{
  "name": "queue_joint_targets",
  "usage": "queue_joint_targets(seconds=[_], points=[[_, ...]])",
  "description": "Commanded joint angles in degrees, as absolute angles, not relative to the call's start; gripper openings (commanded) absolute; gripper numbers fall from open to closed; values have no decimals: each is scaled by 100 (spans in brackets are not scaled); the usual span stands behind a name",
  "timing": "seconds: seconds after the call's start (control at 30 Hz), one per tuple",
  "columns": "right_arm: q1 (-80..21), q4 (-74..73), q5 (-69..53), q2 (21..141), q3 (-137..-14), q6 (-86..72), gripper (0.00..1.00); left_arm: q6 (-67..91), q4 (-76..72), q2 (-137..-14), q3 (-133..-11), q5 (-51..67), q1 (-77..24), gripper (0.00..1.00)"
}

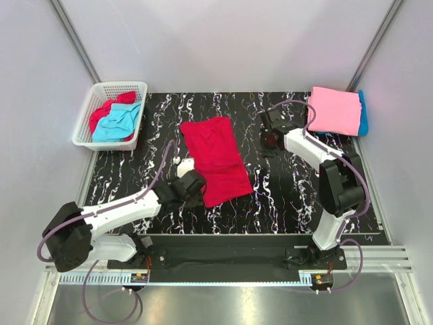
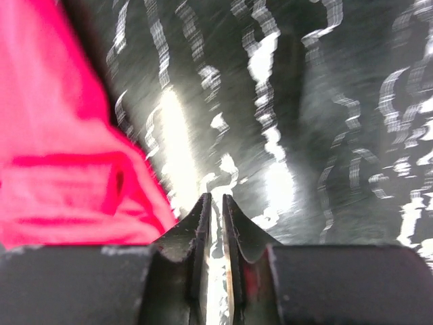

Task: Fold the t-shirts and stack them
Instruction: Fold the tshirt

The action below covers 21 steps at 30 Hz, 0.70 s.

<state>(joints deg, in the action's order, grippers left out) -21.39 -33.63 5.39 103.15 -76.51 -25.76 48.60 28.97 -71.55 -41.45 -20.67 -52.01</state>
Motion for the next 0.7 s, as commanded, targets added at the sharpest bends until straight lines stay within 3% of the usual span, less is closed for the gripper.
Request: queue_joint_targets(seconds=[0.0, 0.27, 0.67], points=[[-2469, -3384, 63, 10204, -7638, -2426, 19, 5159, 2866, -6829, -4061, -2488, -5212, 46], [-3067, -2954, -799, 10213, -7532, -2206, 18, 5282, 1523, -7312, -4210, -898, -4282, 46], [-3199, -2892, -1090, 10661, -7523, -2092, 17, 5063, 993, -8990, -5229, -62, -3305, 43]])
